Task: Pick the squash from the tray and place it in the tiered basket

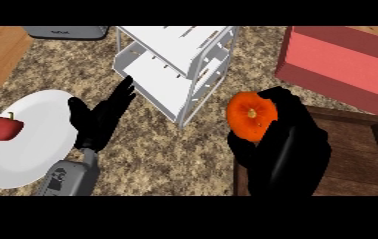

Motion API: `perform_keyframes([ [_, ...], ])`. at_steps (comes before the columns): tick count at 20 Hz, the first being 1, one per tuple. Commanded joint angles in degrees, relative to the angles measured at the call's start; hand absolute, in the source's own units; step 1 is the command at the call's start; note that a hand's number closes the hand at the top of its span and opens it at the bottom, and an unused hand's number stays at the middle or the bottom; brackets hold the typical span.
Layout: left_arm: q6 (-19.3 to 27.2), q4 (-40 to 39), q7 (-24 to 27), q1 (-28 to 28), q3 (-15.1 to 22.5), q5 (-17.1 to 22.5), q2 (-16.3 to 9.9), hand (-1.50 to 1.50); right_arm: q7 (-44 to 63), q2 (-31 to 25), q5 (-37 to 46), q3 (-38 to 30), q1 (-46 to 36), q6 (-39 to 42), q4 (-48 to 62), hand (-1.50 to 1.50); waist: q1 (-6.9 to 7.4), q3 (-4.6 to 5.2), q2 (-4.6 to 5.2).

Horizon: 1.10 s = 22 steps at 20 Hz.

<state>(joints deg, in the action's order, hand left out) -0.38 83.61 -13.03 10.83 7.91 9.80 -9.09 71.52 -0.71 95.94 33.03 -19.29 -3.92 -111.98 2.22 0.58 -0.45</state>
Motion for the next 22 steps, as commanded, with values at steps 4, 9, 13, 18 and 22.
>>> perform_keyframes([
  [4, -0.3, -0.2, -0.7, 2.1, 1.0, -0.2, 0.9, 0.00, 13.7, 0.7, -3.4, -7.9, -11.7, 7.1, 3.3, 1.50, 1.83, -0.21, 0.63],
  [9, -0.6, -0.4, -0.7, 2.8, 1.5, -0.5, 1.1, 0.00, 13.7, 0.7, -6.5, -15.7, -21.6, 9.2, 9.5, 1.50, 3.70, -0.22, 0.98],
  [13, -1.1, -1.1, 0.0, 3.1, 1.8, -0.2, 1.8, 0.00, 13.7, 0.7, -9.0, -20.5, -30.2, 7.6, 17.3, 1.50, 4.66, -0.27, 1.39],
  [18, -1.5, -1.8, -0.7, 5.8, 1.1, -0.1, 1.4, 0.00, 13.7, 0.7, -11.6, -26.1, -36.7, 2.7, 27.2, 1.50, 5.06, -0.40, 1.85],
  [22, -1.8, -1.2, -0.9, 5.4, 2.3, -0.6, 1.7, 0.00, 12.7, 0.7, -13.2, -31.1, -39.8, -6.0, 31.3, 1.50, 6.62, -0.55, 2.40],
])
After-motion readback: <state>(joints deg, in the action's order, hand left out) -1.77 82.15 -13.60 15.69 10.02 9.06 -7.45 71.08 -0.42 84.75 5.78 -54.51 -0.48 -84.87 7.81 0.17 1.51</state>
